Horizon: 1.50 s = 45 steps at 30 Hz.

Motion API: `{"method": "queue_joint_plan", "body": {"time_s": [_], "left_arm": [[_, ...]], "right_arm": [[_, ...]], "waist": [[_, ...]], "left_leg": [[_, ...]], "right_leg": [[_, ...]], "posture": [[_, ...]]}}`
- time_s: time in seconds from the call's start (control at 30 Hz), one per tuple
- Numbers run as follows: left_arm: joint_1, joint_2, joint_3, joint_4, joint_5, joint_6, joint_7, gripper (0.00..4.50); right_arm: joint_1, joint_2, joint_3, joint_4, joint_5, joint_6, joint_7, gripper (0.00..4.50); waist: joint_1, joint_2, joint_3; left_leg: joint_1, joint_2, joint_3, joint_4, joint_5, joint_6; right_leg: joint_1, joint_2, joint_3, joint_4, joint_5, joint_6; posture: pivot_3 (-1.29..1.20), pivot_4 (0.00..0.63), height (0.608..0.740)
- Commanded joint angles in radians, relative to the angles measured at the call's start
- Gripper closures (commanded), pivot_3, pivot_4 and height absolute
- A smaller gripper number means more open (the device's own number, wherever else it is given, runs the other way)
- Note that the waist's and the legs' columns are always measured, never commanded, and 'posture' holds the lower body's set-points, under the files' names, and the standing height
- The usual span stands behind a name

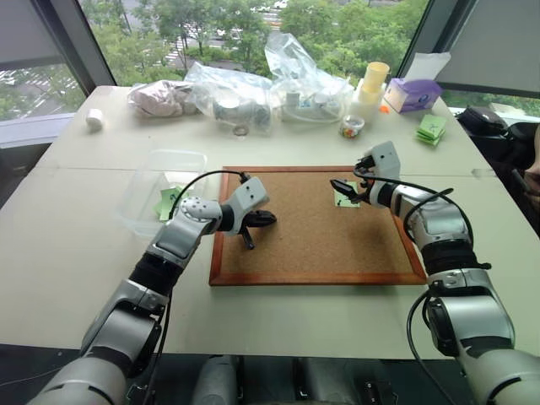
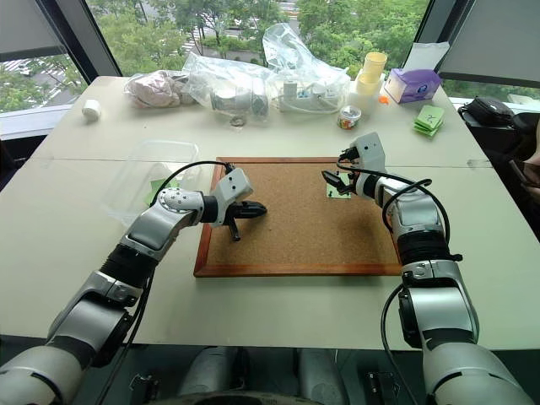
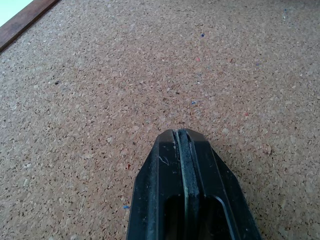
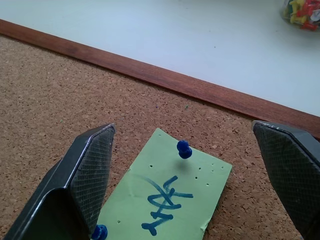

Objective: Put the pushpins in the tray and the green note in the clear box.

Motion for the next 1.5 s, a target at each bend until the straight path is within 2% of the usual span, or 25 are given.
{"method": "queue_joint_plan", "body": {"time_s": [0.03,0.07,0.17,0.33,0.8,1.03,1.27,1.5], "left_arm": [[0.018,-0.005,-0.014,0.016,0.033,0.024,0.013,4.50],[0.019,-0.006,-0.013,0.016,0.033,0.023,0.015,4.50],[0.022,-0.007,-0.012,0.011,0.033,0.025,0.017,4.50],[0.023,-0.008,-0.009,0.008,0.032,0.023,0.017,4.50],[0.032,-0.010,-0.006,-0.001,0.032,0.023,0.018,4.50],[0.038,-0.013,-0.013,-0.015,0.041,0.027,0.011,4.50],[0.051,-0.012,-0.001,-0.036,0.038,0.035,0.016,4.50],[0.056,-0.025,-0.006,-0.033,0.042,0.032,0.013,4.50]], "right_arm": [[-0.044,0.012,-0.016,0.020,-0.008,-0.034,0.012,0.54],[-0.049,0.015,-0.018,0.030,-0.012,-0.039,0.008,0.85],[-0.052,0.020,-0.023,0.042,-0.015,-0.045,0.014,2.34],[-0.054,0.026,-0.025,0.051,-0.020,-0.028,0.018,4.47],[-0.046,0.024,-0.085,-0.009,-0.003,-0.145,0.010,4.47],[-0.014,0.007,-0.135,-0.072,-0.003,-0.144,-0.043,4.47],[0.201,-0.094,-0.268,-0.296,0.022,-0.030,-0.119,4.47],[0.405,-0.095,-0.339,-0.475,0.040,0.078,-0.181,4.47]], "waist": [[0.000,0.000,0.000],[0.000,0.000,0.000],[0.001,0.000,0.000],[0.000,0.000,0.000],[0.000,0.000,0.000],[0.001,0.000,0.000],[0.002,0.000,0.000],[-0.001,0.005,-0.003]], "left_leg": [[0.000,0.000,0.000,0.000,0.000,0.000],[0.000,0.000,0.000,0.000,0.000,0.000],[0.000,0.000,0.000,0.000,0.000,0.000],[0.000,0.000,0.000,0.000,0.000,0.000],[0.000,0.000,0.000,0.000,0.000,0.000],[0.000,0.000,0.000,0.000,0.000,0.000],[-0.001,0.000,0.000,0.000,-0.001,0.001],[0.001,0.000,0.001,0.000,-0.002,0.004]], "right_leg": [[0.000,0.000,0.000,0.000,0.000,0.000],[0.000,0.000,0.000,0.000,0.000,0.000],[0.000,0.000,0.000,0.000,0.000,0.000],[0.000,0.000,0.000,0.000,0.000,0.000],[0.000,0.000,0.000,0.000,0.000,0.000],[0.000,0.000,0.000,0.001,0.000,0.000],[0.000,-0.002,0.000,-0.001,0.000,0.000],[0.001,0.000,0.002,0.000,0.000,0.000]], "posture": [[0.00,0.150,0.738],[0.00,0.150,0.738],[0.00,0.150,0.738],[0.00,0.150,0.738],[0.00,0.150,0.738],[0.00,0.150,0.738],[0.00,0.150,0.738],[0.00,0.150,0.738]]}}
